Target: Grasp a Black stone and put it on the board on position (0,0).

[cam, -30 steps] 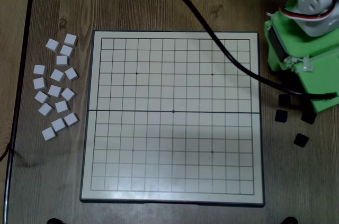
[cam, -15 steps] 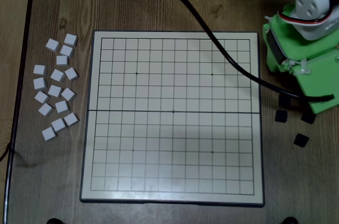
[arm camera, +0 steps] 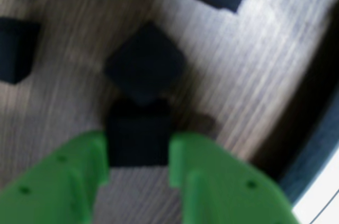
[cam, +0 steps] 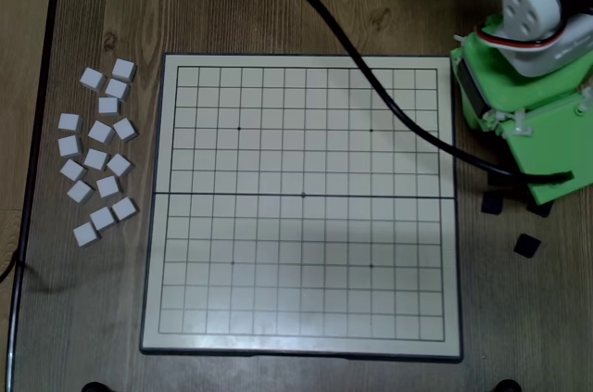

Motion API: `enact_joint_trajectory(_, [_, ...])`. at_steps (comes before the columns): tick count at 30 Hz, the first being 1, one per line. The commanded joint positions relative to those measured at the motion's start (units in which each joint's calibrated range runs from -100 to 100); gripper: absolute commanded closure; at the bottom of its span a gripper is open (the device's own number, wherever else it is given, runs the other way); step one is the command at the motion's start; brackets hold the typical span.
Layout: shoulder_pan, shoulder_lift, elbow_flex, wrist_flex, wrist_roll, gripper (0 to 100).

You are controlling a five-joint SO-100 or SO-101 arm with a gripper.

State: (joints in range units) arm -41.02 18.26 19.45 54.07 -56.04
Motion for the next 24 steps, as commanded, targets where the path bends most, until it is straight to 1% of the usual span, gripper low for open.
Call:
enact_joint_trajectory(1, [0.38, -0.67, 0.65, -2.10, 0.34, 94])
enact_joint_trajectory(7, [0.29, -2.03, 1.23, -2.93, 0.59, 94])
enact_joint_trajectory(11, [-0.17, -3.22, -0.12, -1.69, 0.49, 94])
enact_joint_trajectory(17, [0.10, -3.81, -7.56, 4.84, 1.56, 94])
enact_joint_trajectory(24, [0.47, -4.40, -15.19, 9.31, 2.15, 94])
